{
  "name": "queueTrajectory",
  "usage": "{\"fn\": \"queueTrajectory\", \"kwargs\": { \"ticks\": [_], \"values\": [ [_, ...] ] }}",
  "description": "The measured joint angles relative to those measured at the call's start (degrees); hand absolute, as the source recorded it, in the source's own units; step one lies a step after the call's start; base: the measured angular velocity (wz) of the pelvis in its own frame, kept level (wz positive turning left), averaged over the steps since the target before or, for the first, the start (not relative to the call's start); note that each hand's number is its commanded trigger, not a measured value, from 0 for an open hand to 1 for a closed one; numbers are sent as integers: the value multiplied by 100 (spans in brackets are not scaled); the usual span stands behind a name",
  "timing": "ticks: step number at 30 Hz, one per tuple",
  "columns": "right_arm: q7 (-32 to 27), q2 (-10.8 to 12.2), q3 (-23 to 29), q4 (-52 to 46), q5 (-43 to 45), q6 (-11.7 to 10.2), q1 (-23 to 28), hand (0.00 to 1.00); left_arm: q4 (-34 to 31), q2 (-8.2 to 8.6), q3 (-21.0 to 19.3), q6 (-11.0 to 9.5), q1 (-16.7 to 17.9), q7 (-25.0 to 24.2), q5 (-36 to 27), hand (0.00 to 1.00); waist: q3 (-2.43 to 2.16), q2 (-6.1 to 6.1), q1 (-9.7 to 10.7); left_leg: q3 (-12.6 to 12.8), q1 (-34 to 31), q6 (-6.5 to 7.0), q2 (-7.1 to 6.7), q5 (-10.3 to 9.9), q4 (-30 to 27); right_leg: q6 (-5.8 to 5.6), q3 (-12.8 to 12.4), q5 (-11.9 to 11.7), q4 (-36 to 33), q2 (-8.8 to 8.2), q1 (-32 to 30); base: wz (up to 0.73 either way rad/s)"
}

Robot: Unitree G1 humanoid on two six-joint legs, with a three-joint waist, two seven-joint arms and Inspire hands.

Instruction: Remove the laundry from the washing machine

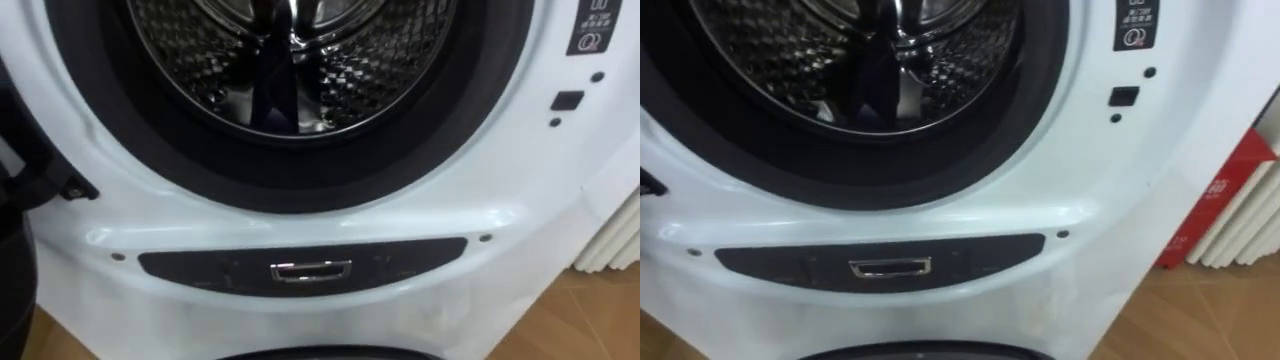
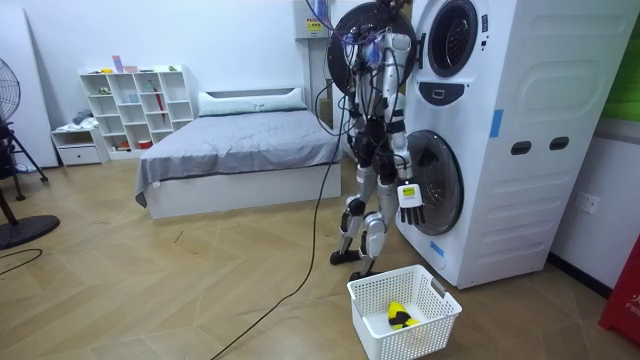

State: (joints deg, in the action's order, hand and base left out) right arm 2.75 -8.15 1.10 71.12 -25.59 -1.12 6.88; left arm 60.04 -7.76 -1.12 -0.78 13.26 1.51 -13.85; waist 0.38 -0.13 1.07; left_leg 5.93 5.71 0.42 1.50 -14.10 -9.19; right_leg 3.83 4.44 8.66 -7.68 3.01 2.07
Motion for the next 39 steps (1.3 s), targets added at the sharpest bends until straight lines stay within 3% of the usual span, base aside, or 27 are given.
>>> {"fn": "queueTrajectory", "kwargs": {
  "ticks": [7, 16, 21, 24, 25, 27, 30, 31, 32, 33, 34, 36, 37, 39],
  "values": [
    [114, 4, -250, 8, 312, 2, -17, 0, 162, 17, -151, -6, -29, 62, -5, 0, -25, -31, -20, -15, 0, 0, -5, 0, -17, -7, 30, 4, -7, -11, 25, 0],
    [77, -8, -264, 3, 624, 84, -54, 0, 173, 69, -220, 9, -23, 57, -30, 0, -8, 15, -146, -4, 110, 0, 4, 0, -24, -7, 34, 6, -4, -2, 122, 0],
    [84, -6, -328, -74, 813, 66, -65, 0, 169, 49, -233, 16, -20, 57, -43, 0, 4, -18, -153, -61, 67, -5, -4, -4, -148, 8, 105, 72, -26, -24, 177, 12],
    [180, -10, -320, -60, 844, 49, -64, 0, 182, 38, -335, -12, -28, 11, -39, 0, -8, -48, -151, -67, -182, -90, 45, -59, -632, 46, 211, 135, -137, -16, 94, 18],
    [208, -13, -268, -59, 944, 49, -63, 0, 171, 16, -394, -22, -42, -24, -12, 0, 3, -56, -150, -83, -375, -162, 76, -102, -995, 80, 263, 145, -203, -13, 50, 11],
    [212, -20, -185, -79, 1169, 44, -126, 0, 117, 7, -484, -22, -71, -107, 12, 0, 0, -60, -141, -223, -727, -181, 80, -114, -1572, 146, 367, 173, -296, -12, -43, 15],
    [193, -67, -51, -71, 1471, -31, -163, 0, -57, 6, -489, -14, -236, -198, 106, 0, -1, -18, -117, -260, -1299, -196, 248, -146, -2605, 305, 585, 218, -351, 23, -188, 5],
    [170, -128, -30, -53, 1548, -31, -197, 0, -64, 38, -487, -15, -219, -243, 103, 0, 21, 70, -163, -95, -1357, -199, 484, -145, -3397, 369, 704, 276, -473, 74, -194, -21],
    [150, -149, -33, -68, 1538, -71, -179, 0, -61, 50, -487, -1, -220, -258, 100, 0, 5, 156, -109, -42, -1272, -270, 620, -93, -4130, 423, 701, 329, -551, 161, -165, -16],
    [137, -146, -35, -78, 1495, -87, -180, 0, -61, 38, -468, -1, -272, -265, 101, 0, 11, 167, -70, -43, -1209, -294, 663, -46, -4362, 444, 724, 351, -597, 181, -180, 17],
    [120, -130, -31, -76, 1390, -79, -168, 0, -69, 22, -391, -2, -317, -282, 106, 0, 21, 151, 14, -82, -1088, -416, 696, 76, -4583, 468, 791, 369, -651, 199, -219, 34],
    [123, -126, 8, -134, 1370, -87, -175, 0, -109, 36, -189, 0, -471, -359, 109, 0, 34, 145, 165, -149, -822, -490, 709, 144, -4505, 483, 880, 363, -752, 211, -328, 27],
    [120, -126, 13, -134, 1366, -87, -184, 0, -108, 53, -62, 3, -558, -446, 111, 0, 53, 161, 189, -162, -563, -516, 737, 127, -4211, 493, 962, 357, -806, 220, -399, 22],
    [108, -127, 26, -135, 1365, -93, -198, 0, -99, 62, 155, 5, -728, -521, 110, 0, 46, 227, 191, -230, -211, -588, 786, 43, -3565, 498, 1054, 354, -948, 260, -582, 16]
  ]
}}
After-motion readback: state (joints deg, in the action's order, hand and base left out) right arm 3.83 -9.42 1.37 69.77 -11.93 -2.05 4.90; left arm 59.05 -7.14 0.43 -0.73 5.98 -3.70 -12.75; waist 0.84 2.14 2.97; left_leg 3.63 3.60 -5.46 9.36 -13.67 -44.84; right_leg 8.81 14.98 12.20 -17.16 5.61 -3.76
